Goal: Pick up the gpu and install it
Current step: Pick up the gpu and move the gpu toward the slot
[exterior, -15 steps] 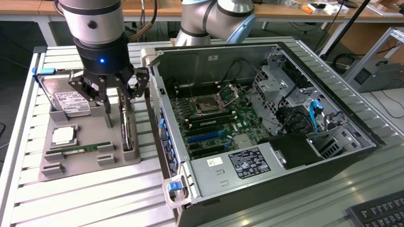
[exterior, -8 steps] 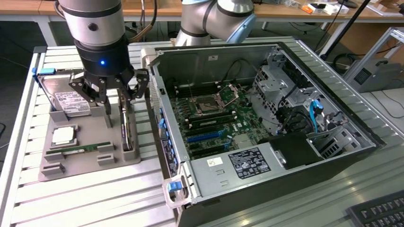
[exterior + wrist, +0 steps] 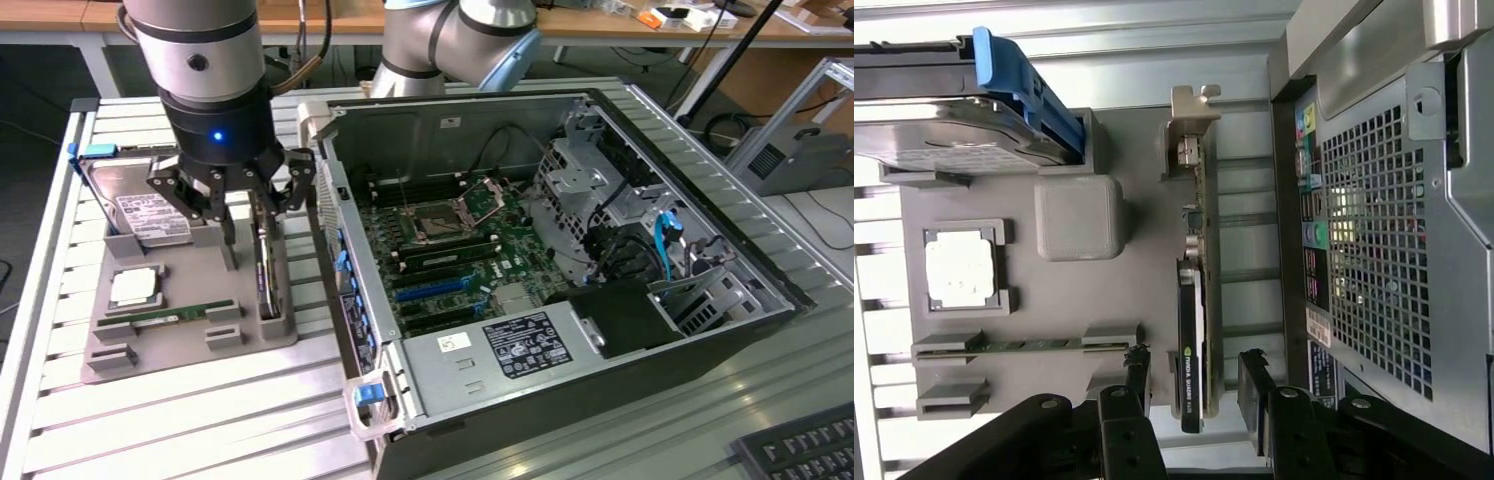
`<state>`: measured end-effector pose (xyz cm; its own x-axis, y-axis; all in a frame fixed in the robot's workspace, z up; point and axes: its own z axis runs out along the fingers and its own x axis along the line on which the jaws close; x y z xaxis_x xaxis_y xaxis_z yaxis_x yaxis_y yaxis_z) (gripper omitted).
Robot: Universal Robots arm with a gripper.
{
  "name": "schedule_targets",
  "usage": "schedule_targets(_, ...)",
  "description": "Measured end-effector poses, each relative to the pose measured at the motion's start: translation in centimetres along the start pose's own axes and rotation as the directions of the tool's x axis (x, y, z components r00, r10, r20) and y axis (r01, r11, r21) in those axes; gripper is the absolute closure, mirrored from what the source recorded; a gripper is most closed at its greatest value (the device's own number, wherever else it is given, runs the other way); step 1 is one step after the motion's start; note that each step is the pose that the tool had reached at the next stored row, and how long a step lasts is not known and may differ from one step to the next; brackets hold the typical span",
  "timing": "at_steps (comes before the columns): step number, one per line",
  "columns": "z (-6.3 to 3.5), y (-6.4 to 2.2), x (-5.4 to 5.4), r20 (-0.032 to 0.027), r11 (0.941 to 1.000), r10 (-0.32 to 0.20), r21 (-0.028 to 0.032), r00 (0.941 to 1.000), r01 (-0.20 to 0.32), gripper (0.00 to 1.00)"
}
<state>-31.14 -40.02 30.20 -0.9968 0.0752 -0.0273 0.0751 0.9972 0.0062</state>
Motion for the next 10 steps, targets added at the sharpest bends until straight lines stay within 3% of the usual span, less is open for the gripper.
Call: schedule_targets(10,0.6,0.0,0.02,0.0,1.0,0.0,0.0003,1.0,0.0,0.52)
